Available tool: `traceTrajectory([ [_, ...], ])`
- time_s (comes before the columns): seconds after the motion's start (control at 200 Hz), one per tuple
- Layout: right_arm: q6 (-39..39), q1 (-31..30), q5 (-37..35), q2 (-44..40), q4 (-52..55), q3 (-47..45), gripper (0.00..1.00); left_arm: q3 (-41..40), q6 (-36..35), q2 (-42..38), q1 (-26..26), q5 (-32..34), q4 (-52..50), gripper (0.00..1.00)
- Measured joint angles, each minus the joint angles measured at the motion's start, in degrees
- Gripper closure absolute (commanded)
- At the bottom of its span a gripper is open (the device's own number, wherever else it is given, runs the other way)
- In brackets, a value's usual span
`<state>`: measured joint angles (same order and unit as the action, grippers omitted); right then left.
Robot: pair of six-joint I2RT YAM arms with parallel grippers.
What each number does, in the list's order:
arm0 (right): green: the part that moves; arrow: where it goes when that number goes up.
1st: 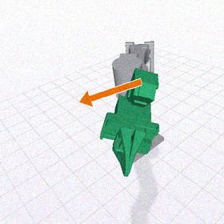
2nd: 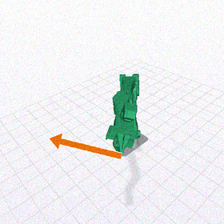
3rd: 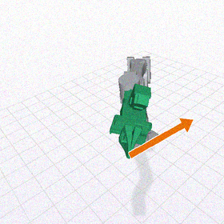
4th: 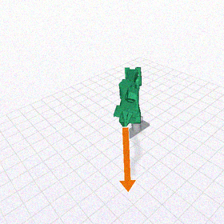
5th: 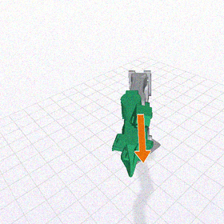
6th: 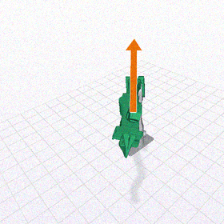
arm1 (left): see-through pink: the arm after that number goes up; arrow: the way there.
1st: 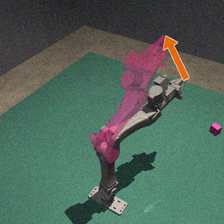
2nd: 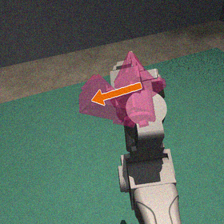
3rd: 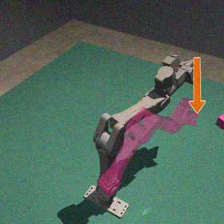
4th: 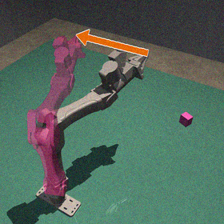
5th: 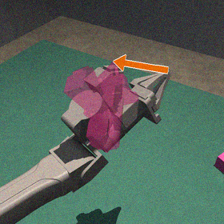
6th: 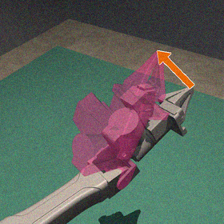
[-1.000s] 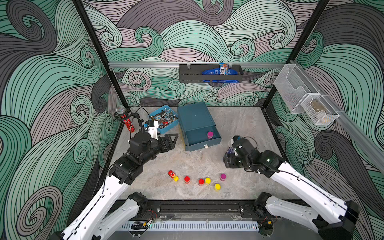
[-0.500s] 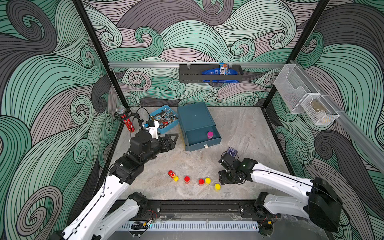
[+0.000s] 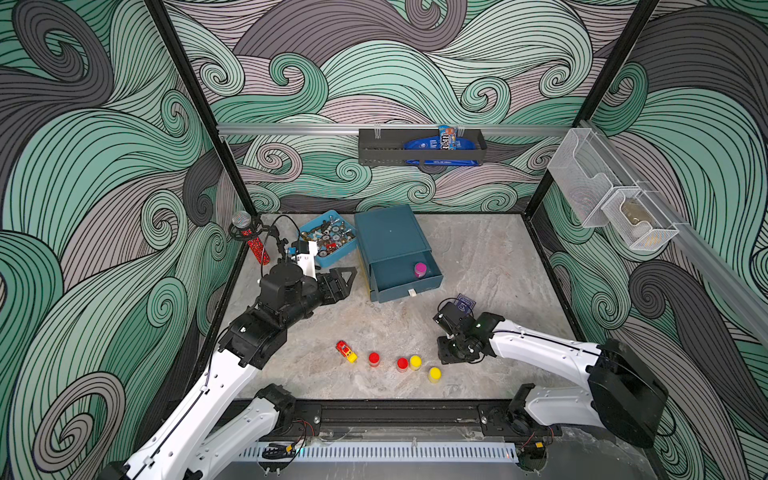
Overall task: Put the paint cans in the drawer according to color
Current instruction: Pick up the paint can at the center of the board, then place the paint can in the drawer.
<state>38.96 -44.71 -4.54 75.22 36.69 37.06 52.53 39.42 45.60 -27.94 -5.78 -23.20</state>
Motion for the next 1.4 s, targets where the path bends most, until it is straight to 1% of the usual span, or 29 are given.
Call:
traceTrajectory([
  [0.13, -0.1, 0.2, -0.5, 0.0, -0.2, 0.1, 0.74, 0.0, 0.0, 0.0, 0.0, 0.0, 0.0, 0.23],
  [0.245, 0.1, 0.3, -1.5, -0.7, 0.5, 0.5, 0.82, 0.0, 0.0, 0.0, 0.0, 0.0, 0.0, 0.23],
  [0.32, 0.9, 0.4, -3.3, -2.8, 3.4, 2.6, 0.85, 0.0, 0.0, 0.0, 0.0, 0.0, 0.0, 0.23],
  [0.43, 1.5, 1.9, -6.5, -7.3, 9.3, 11.0, 0.88, 0.0, -0.3, 0.0, 0.0, -0.1, 0.0, 0.23],
  [0.54, 0.6, 3.8, -9.9, -8.0, 14.1, 26.0, 0.89, 0.0, -1.0, 0.0, 0.0, -0.2, -0.1, 0.23],
  [0.605, -0.9, 3.3, -11.8, -5.5, 16.3, 36.1, 0.89, 0.0, -1.5, 0.0, 0.0, -0.3, -0.2, 0.23],
  [0.655, -2.6, 1.9, -12.9, -2.3, 17.2, 43.4, 0.89, 0.0, -1.7, 0.0, 0.0, -0.3, -0.2, 0.23],
  [0.725, -4.9, -0.8, -13.5, 4.2, 18.7, 53.3, 0.89, 0.0, -2.0, 0.0, 0.0, -0.3, -0.2, 0.23],
  [0.796, -6.9, -2.9, -13.4, 11.0, 19.3, 60.5, 0.88, 0.0, -2.1, 0.0, 0.0, -0.3, -0.2, 0.23],
  [0.891, -8.9, -4.3, -12.6, 19.2, 19.9, 65.7, 0.87, 0.0, -2.4, 0.1, 0.0, -0.2, -0.2, 0.23],
  [1.006, -10.0, -4.0, -12.0, 25.8, 21.4, 66.9, 0.87, 0.4, -2.6, 0.0, 0.0, -0.2, -0.4, 0.23],
  [1.066, -10.2, -3.5, -11.6, 28.0, 22.5, 66.8, 0.85, 0.6, -2.6, 0.0, 0.0, -0.2, -0.4, 0.23],
  [1.111, -10.3, -3.2, -11.5, 28.9, 23.1, 66.8, 0.8, 0.8, -2.6, 0.0, 0.0, -0.2, -0.4, 0.23],
  [1.216, -10.4, -2.1, -11.4, 29.7, 23.7, 66.7, 0.73, 0.9, -2.6, 0.0, 0.0, -0.2, -0.4, 0.23],
  [1.261, -10.5, -1.7, -11.3, 29.7, 23.8, 66.7, 0.66, 0.9, -2.6, 0.0, 0.0, -0.2, -0.4, 0.23],
  [1.341, -10.7, -1.2, -11.0, 29.7, 23.9, 66.6, 0.49, 0.9, -2.7, 0.0, 0.0, -0.2, -0.4, 0.23],
  [1.401, -10.6, -0.8, -10.7, 29.7, 24.0, 66.2, 0.39, 0.9, -2.8, 0.0, 0.0, -0.2, -0.4, 0.23],
])
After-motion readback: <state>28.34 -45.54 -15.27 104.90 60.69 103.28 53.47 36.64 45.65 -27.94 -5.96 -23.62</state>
